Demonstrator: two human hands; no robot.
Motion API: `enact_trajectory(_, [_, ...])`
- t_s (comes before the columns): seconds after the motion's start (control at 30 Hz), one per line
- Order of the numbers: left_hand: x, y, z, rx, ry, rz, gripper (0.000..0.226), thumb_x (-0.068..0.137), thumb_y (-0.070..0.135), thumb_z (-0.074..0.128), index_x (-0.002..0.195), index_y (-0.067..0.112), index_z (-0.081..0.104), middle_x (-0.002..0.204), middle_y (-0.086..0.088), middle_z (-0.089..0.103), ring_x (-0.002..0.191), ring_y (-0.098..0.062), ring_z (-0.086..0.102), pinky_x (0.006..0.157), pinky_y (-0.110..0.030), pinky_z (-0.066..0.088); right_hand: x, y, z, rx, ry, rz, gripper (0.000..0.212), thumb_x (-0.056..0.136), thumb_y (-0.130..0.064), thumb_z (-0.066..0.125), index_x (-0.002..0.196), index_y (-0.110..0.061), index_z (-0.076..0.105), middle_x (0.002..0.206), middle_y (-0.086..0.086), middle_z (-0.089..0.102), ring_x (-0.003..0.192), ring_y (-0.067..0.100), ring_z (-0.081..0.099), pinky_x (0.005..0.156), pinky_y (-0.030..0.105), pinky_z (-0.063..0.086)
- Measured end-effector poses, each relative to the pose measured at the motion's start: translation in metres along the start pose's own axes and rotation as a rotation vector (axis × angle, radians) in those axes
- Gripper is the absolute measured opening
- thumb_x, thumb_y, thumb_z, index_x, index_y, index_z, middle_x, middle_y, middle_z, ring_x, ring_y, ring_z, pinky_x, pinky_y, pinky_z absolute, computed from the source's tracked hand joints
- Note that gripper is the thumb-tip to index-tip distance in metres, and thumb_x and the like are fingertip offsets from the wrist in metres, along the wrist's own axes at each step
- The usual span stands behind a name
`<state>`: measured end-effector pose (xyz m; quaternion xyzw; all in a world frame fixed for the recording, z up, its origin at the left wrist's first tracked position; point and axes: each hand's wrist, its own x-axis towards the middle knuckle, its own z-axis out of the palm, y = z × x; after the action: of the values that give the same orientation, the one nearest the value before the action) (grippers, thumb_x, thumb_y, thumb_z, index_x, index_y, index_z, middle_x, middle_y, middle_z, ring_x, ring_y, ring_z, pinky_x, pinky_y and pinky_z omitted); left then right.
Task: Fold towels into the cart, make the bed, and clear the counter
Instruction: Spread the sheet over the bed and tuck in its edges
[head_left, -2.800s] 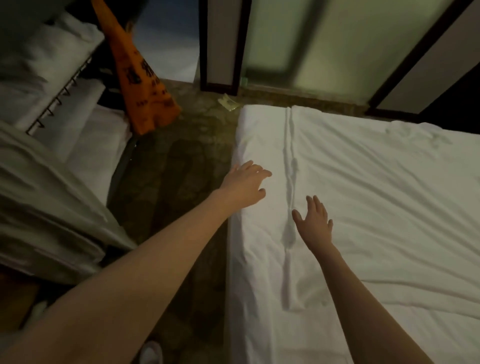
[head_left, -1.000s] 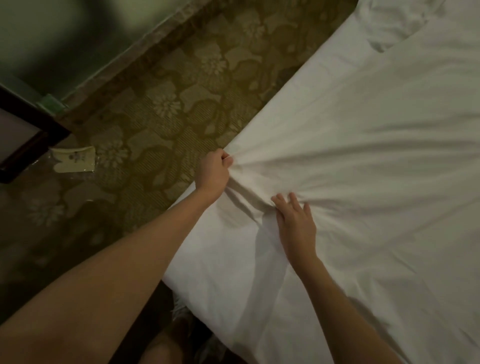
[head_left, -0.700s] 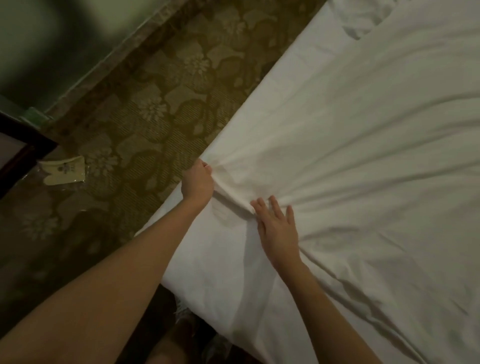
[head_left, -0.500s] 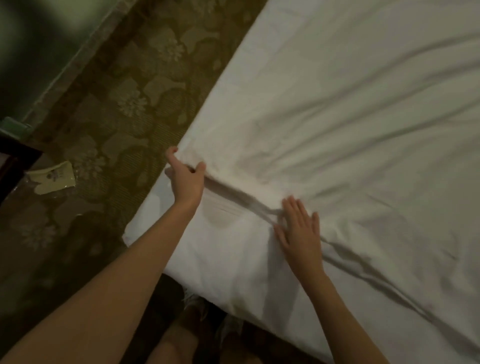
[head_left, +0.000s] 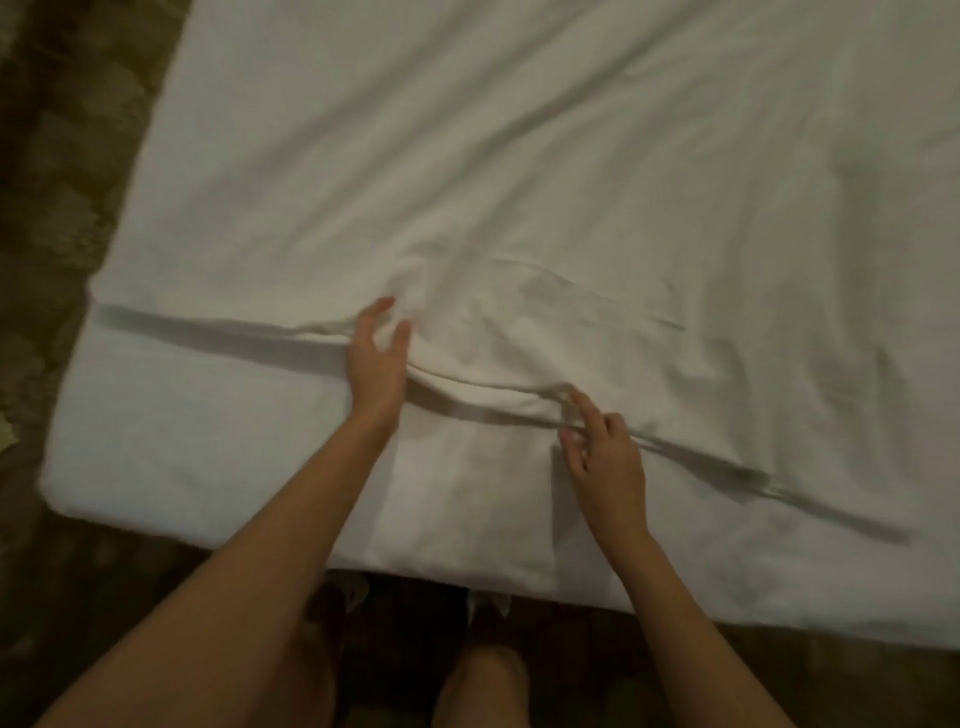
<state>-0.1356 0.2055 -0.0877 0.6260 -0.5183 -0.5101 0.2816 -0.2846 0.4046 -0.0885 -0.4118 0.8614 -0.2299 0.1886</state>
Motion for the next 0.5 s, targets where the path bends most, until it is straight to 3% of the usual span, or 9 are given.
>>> enact_trajectory(0.07, [0.007,-0.005,0.004,0.072,0.081,0.056,0.033,0.092,0.006,0.056,0.124,0.0,0.053,0.128,-0.015,0.053,0.122,-0.025,0.048,0.101,-0.016,0.031,-0.017,0.023,-0.019,0.147,-0.019,0.209,0.059,0.094,-0.026,0.055,0.146,-0.035,0.028,0.074,0.004,0.054,0.062,0.018,0.053,0.057,0.03,0.043])
enact_trajectory(0.17, [0.011,-0.009,0.008,0.073,0.19,0.053,0.044,0.091,0.009,0.055,0.134,0.007,0.043,0.131,-0.01,0.048,0.122,-0.019,0.046,0.102,-0.014,0.031,-0.032,0.063,-0.055,0.311,0.092,0.406,0.067,0.095,-0.029,0.054,0.149,-0.037,0.015,0.079,0.002,0.054,0.068,0.016,0.053,0.067,0.026,0.045])
enact_trajectory(0.27, [0.009,-0.015,0.016,0.055,0.254,0.007,0.053,0.087,0.01,0.057,0.137,0.018,0.04,0.126,0.0,0.046,0.118,-0.013,0.046,0.101,-0.015,0.036,-0.02,0.069,-0.068,0.4,0.139,0.41,0.065,0.095,-0.025,0.055,0.15,-0.027,0.022,0.096,-0.011,0.034,0.085,0.008,0.046,0.076,0.003,0.036])
enact_trajectory(0.33, [0.007,-0.012,0.022,0.046,0.281,-0.01,0.053,0.085,0.007,0.057,0.135,0.018,0.044,0.126,0.001,0.047,0.118,-0.014,0.047,0.1,-0.015,0.037,0.002,0.062,-0.066,0.555,0.122,0.397,0.058,0.095,-0.025,0.056,0.147,-0.023,0.03,0.099,-0.015,0.025,0.098,0.003,0.048,0.078,0.001,0.036])
enact_trajectory(0.4, [0.007,-0.01,0.021,-0.004,0.266,-0.046,0.051,0.085,0.004,0.057,0.133,0.018,0.046,0.129,-0.002,0.047,0.117,-0.015,0.048,0.102,-0.019,0.04,0.025,0.059,-0.057,0.678,0.151,0.409,0.047,0.095,-0.024,0.055,0.14,-0.02,0.042,0.111,-0.015,0.043,0.109,-0.002,0.046,0.082,-0.001,0.035])
enact_trajectory(0.5, [0.014,-0.008,0.006,-0.086,0.252,-0.135,0.049,0.084,0.003,0.06,0.129,0.019,0.052,0.13,-0.007,0.049,0.118,-0.022,0.051,0.103,-0.035,0.045,0.048,0.067,-0.047,0.706,0.388,0.541,0.034,0.095,-0.008,0.053,0.128,-0.007,0.053,0.12,0.001,0.052,0.119,0.015,0.048,0.091,0.006,0.034])
